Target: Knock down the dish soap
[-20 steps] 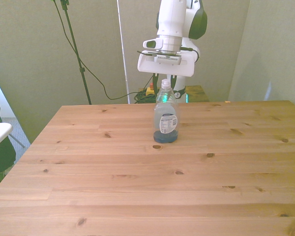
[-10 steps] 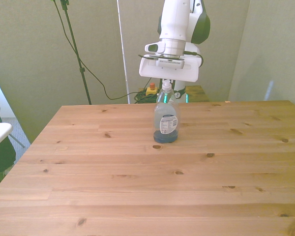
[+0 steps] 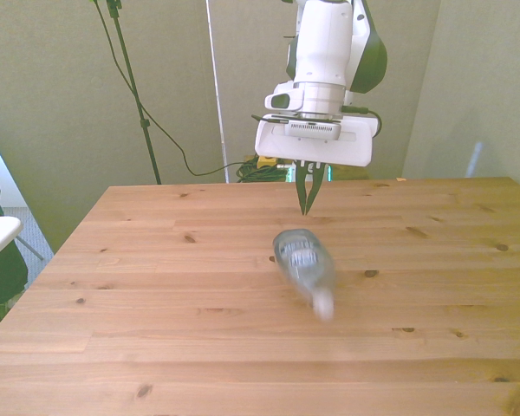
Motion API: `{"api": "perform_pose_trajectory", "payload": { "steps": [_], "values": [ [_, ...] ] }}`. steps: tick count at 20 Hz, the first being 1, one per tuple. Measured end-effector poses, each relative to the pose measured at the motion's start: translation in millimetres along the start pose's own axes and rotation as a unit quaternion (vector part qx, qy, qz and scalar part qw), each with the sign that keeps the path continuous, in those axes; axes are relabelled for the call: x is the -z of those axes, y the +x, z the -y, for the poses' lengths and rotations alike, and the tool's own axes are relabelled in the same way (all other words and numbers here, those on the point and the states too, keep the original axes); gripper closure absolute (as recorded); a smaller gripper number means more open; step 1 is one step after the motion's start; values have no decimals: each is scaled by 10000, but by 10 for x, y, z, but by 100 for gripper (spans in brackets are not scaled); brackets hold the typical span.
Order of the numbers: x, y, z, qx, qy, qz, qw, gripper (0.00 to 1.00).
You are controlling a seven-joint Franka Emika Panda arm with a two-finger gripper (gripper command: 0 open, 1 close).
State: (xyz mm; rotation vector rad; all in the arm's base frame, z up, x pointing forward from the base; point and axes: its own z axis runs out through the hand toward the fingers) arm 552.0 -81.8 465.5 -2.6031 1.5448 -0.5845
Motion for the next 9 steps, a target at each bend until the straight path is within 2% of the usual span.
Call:
{"api": "perform_pose_trajectory", "payload": {
  "steps": [9],
  "values": [
    [-239, 342, 574, -570, 262, -207, 9978, 100]
  ]
}}
